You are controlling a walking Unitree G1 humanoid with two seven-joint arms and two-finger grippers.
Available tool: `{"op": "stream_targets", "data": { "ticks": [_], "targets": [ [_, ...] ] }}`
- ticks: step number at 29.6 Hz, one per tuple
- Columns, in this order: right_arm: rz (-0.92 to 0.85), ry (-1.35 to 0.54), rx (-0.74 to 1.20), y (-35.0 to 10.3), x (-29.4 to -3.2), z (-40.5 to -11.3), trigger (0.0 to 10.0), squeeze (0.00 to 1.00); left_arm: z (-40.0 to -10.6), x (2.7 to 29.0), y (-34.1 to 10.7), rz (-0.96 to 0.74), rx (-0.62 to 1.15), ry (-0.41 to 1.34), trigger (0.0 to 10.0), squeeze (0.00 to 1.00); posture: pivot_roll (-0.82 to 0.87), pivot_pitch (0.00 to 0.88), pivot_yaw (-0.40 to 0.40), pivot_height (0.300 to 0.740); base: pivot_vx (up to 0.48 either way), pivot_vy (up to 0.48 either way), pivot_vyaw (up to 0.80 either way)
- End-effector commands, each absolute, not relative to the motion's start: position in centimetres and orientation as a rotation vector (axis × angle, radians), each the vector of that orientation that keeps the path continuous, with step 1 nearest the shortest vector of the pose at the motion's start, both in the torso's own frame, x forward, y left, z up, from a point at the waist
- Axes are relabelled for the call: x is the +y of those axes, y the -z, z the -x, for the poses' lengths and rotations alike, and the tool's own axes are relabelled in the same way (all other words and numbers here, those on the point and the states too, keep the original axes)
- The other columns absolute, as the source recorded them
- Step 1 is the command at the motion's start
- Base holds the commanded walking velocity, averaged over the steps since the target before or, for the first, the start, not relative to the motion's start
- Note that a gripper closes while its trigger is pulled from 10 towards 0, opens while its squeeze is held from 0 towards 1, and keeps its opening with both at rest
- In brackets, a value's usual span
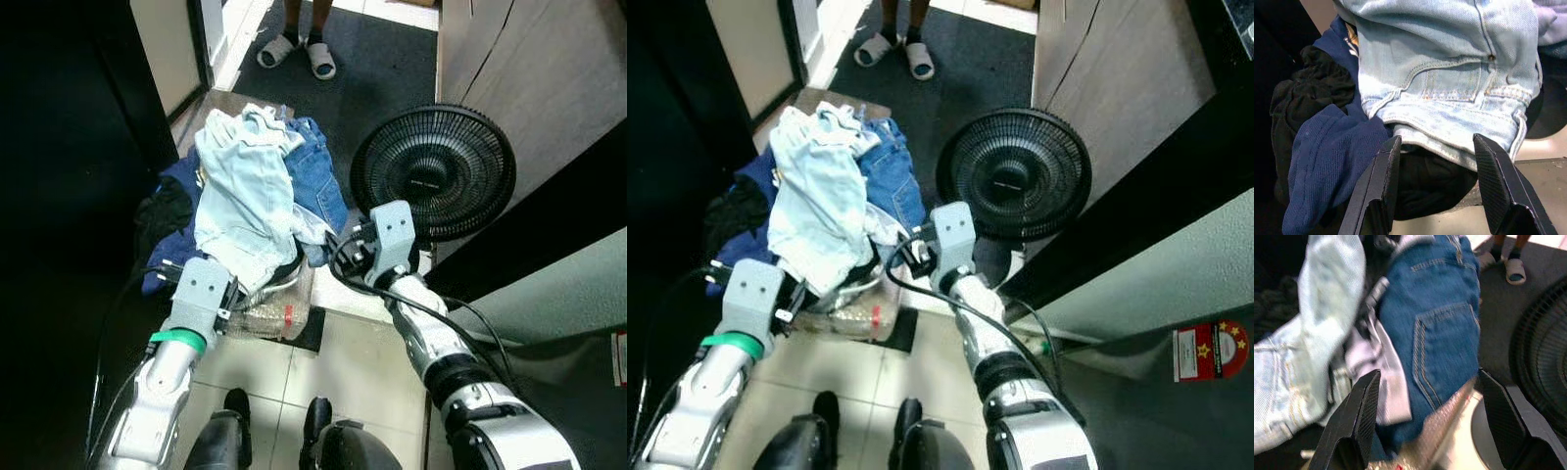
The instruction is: Clothes washing
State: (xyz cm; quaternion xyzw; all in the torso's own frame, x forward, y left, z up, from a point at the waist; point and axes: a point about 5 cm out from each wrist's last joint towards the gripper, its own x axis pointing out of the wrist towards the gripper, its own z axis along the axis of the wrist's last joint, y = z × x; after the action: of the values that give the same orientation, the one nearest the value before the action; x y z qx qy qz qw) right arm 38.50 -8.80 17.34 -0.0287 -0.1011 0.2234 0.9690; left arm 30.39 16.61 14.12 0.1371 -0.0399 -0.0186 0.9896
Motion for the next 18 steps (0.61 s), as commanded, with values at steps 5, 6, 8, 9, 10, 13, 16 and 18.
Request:
{"op": "stream_targets", "data": {
  "ticks": [5, 6, 8, 9, 10, 13, 16, 18],
  "targets": [
    [0.014, -0.542, -0.187, -18.2, -4.9, -38.5, 10.0, 0.0, -29.7, 18.2, -14.1, -0.277, -0.054, -0.004, 10.0, 0.0, 0.19, 0.481, -0.091, 0.74, 0.0, 0.0, 0.0],
    [-0.008, -0.554, -0.189, -18.7, -4.0, -38.6, 10.0, 0.0, -29.5, 18.5, -14.1, -0.28, -0.051, -0.015, 10.0, 0.0, 0.2, 0.476, -0.095, 0.74, 0.0, 0.0, 0.0],
    [-0.028, -0.564, -0.189, -19.1, -3.3, -38.6, 10.0, 0.0, -29.3, 18.7, -14.0, -0.282, -0.047, -0.023, 10.0, 0.0, 0.21, 0.472, -0.099, 0.74, 0.0, 0.0, 0.0],
    [-0.046, -0.578, -0.178, -19.7, -1.9, -38.5, 10.0, 0.0, -28.8, 19.0, -13.9, -0.285, -0.04, -0.041, 10.0, 0.0, 0.23, 0.476, -0.111, 0.74, 0.0, 0.0, 0.0],
    [-0.046, -0.578, -0.178, -19.7, -1.9, -38.5, 10.0, 0.0, -28.8, 19.0, -13.9, -0.285, -0.04, -0.041, 10.0, 0.0, 0.23, 0.476, -0.111, 0.74, 0.0, 0.0, 0.0],
    [-0.064, -0.593, -0.163, -20.0, -1.0, -38.5, 10.0, 0.0, -28.2, 19.3, -13.9, -0.292, -0.036, -0.062, 10.0, 0.0, 0.27, 0.494, -0.133, 0.74, 0.0, 0.0, 0.0],
    [-0.068, -0.612, -0.156, -20.1, -0.4, -38.4, 10.0, 0.0, -27.7, 19.6, -14.0, -0.295, -0.035, -0.084, 10.0, 0.0, 0.29, 0.511, -0.144, 0.74, 0.0, 0.0, 0.0],
    [-0.065, -0.623, -0.143, -19.9, -0.1, -38.3, 10.0, 0.0, -26.9, 20.2, -14.2, -0.295, -0.029, -0.11, 10.0, 0.0, 0.3, 0.533, -0.158, 0.74, 0.0, 0.0, 0.0]
  ]
}}
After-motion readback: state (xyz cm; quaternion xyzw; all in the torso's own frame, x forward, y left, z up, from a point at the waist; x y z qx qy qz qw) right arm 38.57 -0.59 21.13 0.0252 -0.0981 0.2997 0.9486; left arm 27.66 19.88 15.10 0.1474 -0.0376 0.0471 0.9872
